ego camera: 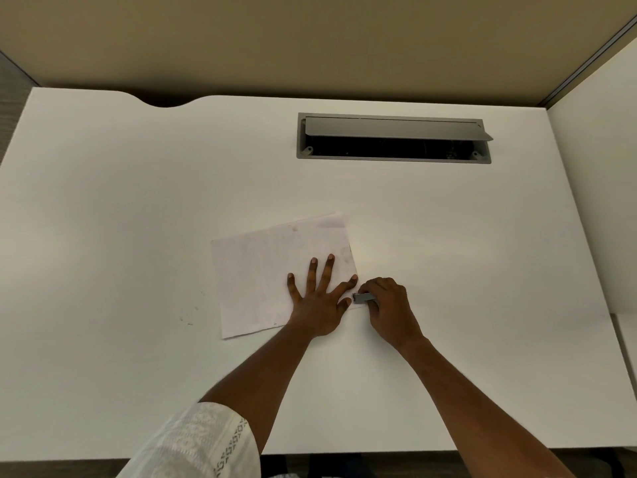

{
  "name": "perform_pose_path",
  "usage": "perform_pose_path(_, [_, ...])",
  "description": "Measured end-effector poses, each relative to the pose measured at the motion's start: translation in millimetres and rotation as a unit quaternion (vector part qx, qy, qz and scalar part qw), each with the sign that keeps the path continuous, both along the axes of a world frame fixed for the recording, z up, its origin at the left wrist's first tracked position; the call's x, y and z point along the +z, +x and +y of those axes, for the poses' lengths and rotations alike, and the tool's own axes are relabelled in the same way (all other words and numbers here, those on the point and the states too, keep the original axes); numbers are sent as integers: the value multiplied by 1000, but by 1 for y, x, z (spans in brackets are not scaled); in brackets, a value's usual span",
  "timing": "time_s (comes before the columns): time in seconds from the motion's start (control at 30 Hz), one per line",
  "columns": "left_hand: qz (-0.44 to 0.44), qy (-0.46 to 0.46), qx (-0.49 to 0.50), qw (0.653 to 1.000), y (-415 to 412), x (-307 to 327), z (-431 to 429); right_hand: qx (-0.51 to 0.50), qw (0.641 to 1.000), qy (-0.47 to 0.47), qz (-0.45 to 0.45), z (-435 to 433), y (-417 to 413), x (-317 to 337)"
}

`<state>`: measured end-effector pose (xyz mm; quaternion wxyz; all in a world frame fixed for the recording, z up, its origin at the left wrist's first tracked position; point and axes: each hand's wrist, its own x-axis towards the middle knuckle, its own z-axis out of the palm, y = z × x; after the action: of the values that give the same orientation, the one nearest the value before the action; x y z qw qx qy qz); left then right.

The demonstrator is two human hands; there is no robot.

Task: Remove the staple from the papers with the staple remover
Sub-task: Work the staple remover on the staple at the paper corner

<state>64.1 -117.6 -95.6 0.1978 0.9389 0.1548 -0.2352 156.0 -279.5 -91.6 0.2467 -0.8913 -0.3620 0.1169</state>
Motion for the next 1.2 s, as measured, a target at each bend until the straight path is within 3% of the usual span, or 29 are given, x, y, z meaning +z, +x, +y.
perform_pose_path(0.33, [0,3,-3,1000,1,-1,1,60,991,19,-114,-12,-10,0])
perform_pose_path(0.5, [1,2,1,1000,0,-1,1,-26,997,60,-32,-7,-8,5])
perform_pose_path(0.63, [4,-2,1,1000,1,-2,0,-64,997,37,35,-7,-1,6])
perform_pose_path(1.2, [6,-2,1,1000,1,-1,0,-51,998,11,42,-4,-3,3])
